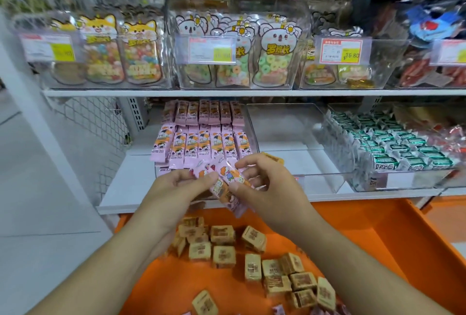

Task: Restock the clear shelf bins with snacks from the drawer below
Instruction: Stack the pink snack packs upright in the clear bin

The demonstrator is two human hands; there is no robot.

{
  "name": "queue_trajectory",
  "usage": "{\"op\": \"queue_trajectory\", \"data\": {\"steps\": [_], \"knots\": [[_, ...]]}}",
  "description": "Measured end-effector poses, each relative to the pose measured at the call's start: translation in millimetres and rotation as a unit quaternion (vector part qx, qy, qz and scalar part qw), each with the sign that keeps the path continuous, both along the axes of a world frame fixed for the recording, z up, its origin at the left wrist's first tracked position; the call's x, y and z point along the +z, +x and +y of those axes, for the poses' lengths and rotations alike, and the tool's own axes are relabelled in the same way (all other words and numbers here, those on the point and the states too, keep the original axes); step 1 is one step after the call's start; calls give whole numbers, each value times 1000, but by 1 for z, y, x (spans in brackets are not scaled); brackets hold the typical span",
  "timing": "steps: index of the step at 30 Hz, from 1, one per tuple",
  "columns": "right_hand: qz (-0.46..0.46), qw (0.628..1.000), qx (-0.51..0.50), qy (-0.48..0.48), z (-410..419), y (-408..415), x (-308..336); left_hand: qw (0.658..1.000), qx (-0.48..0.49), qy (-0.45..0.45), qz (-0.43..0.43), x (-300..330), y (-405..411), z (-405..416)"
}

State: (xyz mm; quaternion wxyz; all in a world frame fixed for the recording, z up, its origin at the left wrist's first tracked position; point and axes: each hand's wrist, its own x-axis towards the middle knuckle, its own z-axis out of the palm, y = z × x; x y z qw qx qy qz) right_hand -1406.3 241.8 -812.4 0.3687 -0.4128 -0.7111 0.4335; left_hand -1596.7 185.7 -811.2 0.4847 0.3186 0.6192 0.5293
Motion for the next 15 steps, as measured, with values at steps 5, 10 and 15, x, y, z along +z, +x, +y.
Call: {"op": "queue_trajectory", "data": {"steps": [5, 10, 15], "knots": [[31, 999, 6, -11, -3, -7, 2, 998, 60, 18, -12, 8, 13, -1], [45, 995, 5, -86, -4, -15, 0, 995, 69, 35, 63, 10, 6, -2], [53, 993, 43, -97, -7, -15, 11, 992, -18, 31, 119, 16, -10, -7]]}}
